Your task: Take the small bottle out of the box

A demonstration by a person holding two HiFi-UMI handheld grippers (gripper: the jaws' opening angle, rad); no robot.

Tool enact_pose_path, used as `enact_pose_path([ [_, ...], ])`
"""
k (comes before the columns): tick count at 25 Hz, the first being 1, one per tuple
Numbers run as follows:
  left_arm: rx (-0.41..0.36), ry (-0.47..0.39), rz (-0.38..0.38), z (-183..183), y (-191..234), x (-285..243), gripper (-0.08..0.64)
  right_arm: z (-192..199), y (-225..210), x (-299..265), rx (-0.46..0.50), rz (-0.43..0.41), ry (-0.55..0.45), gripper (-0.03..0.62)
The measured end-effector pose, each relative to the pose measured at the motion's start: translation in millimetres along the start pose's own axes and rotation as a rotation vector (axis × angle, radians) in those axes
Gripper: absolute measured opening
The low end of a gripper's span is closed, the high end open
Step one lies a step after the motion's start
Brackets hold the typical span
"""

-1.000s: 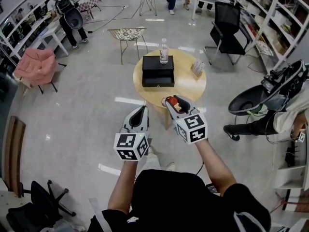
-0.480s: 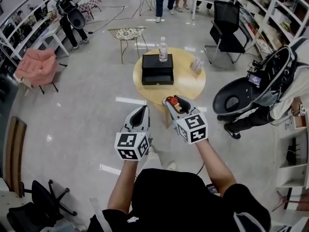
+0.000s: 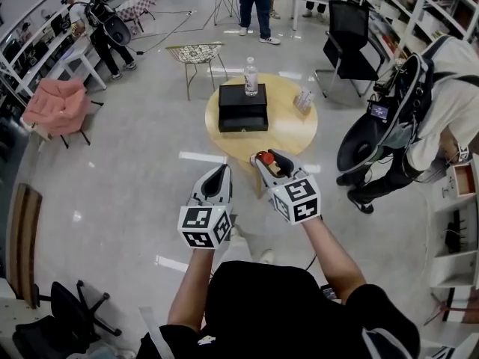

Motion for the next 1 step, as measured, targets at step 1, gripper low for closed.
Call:
enact_pose_path([
  [1, -0.001, 0.000, 0.001, -0.3, 0.1, -0.3, 0.009, -0.4, 0.3, -0.4, 0.000, -0.001, -0.001, 0.138],
])
Point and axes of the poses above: the fingertips, and each gripper's own axes: x backward along the fingers, y to its left, z out of its underside, the point moved 4 cm from there along x, backward along the fingers, and after that the axes turned 12 degrees about -z, right-handed, at the moved point
